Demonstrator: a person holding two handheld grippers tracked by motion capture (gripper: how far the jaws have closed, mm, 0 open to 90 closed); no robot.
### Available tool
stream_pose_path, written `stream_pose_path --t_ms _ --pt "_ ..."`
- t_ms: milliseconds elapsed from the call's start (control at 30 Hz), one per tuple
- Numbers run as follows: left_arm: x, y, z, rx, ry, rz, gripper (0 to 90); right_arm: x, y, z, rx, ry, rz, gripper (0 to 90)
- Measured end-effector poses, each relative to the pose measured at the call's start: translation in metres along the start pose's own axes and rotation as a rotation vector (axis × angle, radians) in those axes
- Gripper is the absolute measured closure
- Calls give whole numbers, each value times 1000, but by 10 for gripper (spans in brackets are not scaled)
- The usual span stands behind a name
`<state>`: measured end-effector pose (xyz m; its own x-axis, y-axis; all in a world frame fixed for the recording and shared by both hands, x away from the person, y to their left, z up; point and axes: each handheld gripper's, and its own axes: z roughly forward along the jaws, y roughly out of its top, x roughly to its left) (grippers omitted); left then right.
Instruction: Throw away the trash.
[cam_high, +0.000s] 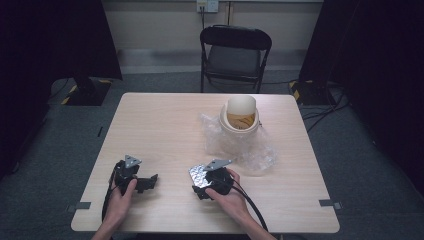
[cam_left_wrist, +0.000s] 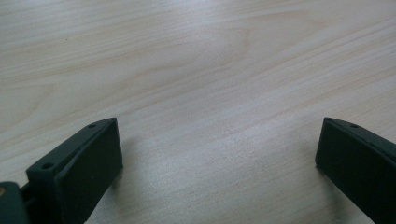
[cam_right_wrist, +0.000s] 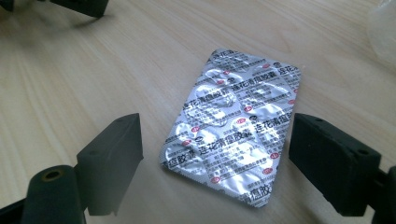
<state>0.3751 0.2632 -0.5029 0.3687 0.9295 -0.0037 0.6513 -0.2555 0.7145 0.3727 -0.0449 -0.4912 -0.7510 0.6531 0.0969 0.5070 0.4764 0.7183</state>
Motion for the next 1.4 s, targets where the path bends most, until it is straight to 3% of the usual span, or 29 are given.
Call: stream_pose_path --t_ms 200,400,567,933,1067,1400 --pt "0 0 0 0 0 -1 0 -1 1 9 -2 -18 -17 173" --pt "0 0 0 -3 -3 -7 0 -5 3 9 3 -67 -39 268" --pt "0 0 0 -3 -3 -7 0 -12 -1 3 0 -91 -29 330" --pt "0 0 0 -3 -3 -7 0 -7 -4 4 -10 -109 -31 261" --pt "0 0 0 -3 -3 -7 0 -10 -6 2 -26 -115 -29 337" --pt "0 0 0 -3 -3 -7 0 -16 -7 -2 -46 -100 -10 341"
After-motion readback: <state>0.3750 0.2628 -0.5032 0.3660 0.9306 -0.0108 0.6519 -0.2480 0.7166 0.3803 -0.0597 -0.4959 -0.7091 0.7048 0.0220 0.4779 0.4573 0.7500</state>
